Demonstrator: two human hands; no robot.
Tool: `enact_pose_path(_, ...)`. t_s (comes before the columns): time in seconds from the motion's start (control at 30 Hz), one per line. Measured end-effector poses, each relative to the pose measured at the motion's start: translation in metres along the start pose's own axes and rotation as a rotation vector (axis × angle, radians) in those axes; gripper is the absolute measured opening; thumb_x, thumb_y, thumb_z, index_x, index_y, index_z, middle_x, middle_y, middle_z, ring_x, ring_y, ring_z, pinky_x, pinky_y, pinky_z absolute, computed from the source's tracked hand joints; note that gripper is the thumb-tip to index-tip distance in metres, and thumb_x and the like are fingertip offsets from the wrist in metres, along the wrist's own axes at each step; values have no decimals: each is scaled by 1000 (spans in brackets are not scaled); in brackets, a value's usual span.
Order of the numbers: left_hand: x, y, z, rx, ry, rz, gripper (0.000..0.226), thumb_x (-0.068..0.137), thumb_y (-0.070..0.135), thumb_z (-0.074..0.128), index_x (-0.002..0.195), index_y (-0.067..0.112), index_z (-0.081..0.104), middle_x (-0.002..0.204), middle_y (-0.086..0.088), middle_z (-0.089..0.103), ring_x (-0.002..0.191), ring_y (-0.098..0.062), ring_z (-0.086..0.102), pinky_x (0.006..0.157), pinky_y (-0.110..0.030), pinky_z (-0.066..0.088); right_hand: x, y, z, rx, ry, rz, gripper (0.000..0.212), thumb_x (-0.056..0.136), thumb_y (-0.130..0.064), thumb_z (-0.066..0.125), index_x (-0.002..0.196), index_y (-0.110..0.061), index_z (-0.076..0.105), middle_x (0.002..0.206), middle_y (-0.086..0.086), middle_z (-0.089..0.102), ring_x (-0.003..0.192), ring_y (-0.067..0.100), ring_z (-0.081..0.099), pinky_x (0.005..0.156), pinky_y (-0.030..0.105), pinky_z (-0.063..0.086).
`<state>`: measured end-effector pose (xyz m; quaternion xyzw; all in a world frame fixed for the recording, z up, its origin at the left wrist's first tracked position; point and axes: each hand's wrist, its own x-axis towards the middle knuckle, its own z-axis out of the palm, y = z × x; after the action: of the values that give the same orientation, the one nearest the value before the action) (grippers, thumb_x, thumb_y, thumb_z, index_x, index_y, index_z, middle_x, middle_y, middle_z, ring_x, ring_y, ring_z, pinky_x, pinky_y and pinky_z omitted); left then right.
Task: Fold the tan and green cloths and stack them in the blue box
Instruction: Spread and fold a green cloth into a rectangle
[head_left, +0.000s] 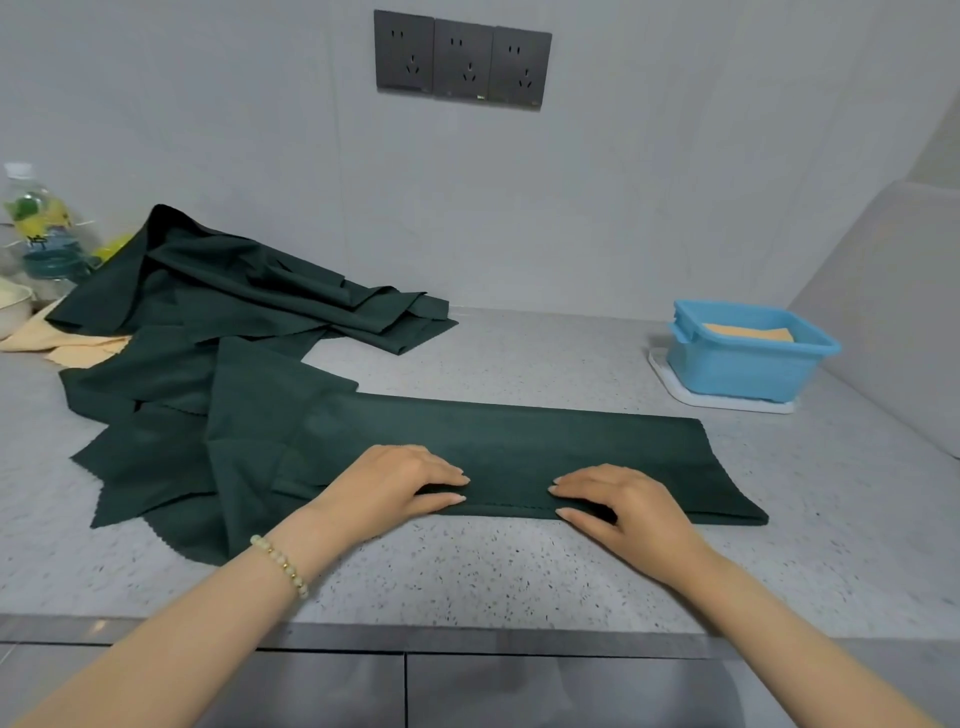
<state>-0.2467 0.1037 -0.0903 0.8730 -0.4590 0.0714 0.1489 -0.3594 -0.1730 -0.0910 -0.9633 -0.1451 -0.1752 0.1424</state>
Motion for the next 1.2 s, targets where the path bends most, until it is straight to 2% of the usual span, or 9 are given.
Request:
enact_pose_path(0.23,2,10,0,14,117,78,40,90,54,52,120,31,66,119,22,64,109,2,57,87,-17,46,-4,1,-1,8,164,-15,9,81,-16,74,89,-21,76,91,-16,72,83,4,67,71,27,56)
enact_pose_path(0.47,0,17,0,33,187,201,15,83,28,73,98,23,77,98,14,73,87,-6,69,68,-22,56,-9,1,-1,27,111,-38,12,80,-23,76,91,-24,76,95,-17,72,89,1,66,73,23,56)
enact_pose_path(0.57,-2,15,-1,12,150,176,17,86,31,69,102,26,76,102,15,72,91,-5,68,73,-21,55,-3,-3,1,51,60,-35,20,82,-35,72,101,-28,74,102,-19,70,96,-2,63,81,20,52)
enact_pose_path(0.77,11,16,-4,-37,46,9,41,91,60,39,113,41,67,110,28,66,100,5,59,77,-2,32,3,-6,5,78,-16,-51,13,83,-32,71,95,-30,76,103,-19,69,96,-1,62,79,24,53)
enact_pose_path(0.87,42,13,-4,-90,59,-110,41,97,50,36,132,37,53,128,14,60,116,-5,53,94,-19,39,3,-5,4,89,-35,-25,12,84,-32,70,95,-31,76,105,-21,68,97,-3,59,79,23,53)
enact_pose_path(0.97,72,8,6,1,-115,-237,49,104,38,25,151,24,23,157,3,23,144,-16,19,118,-33,12,2,-7,4,123,-56,26,13,86,-34,67,96,-32,75,108,-22,66,99,-5,56,81,20,50)
enact_pose_path(1.03,82,2,17,14,-200,-306,51,104,37,18,153,23,11,160,4,8,147,-16,4,120,-38,0,3,-8,3,141,-75,67,15,88,-37,63,97,-32,75,107,-24,65,99,-6,55,82,19,48)
enact_pose_path(1.13,82,-3,33,-21,-210,-358,52,104,38,14,153,24,7,161,5,4,148,-15,-1,119,-40,-6,13,-10,1,208,-109,145,21,94,-36,54,98,-30,73,102,-24,67,97,-4,56,87,23,47)
enact_pose_path(1.2,81,-6,40,-3,-203,-359,51,104,38,13,153,26,4,161,6,2,148,-14,-2,118,-40,-7,31,-9,4,198,-102,181,25,98,-33,47,107,-28,69,110,-21,66,104,-2,56,95,24,44)
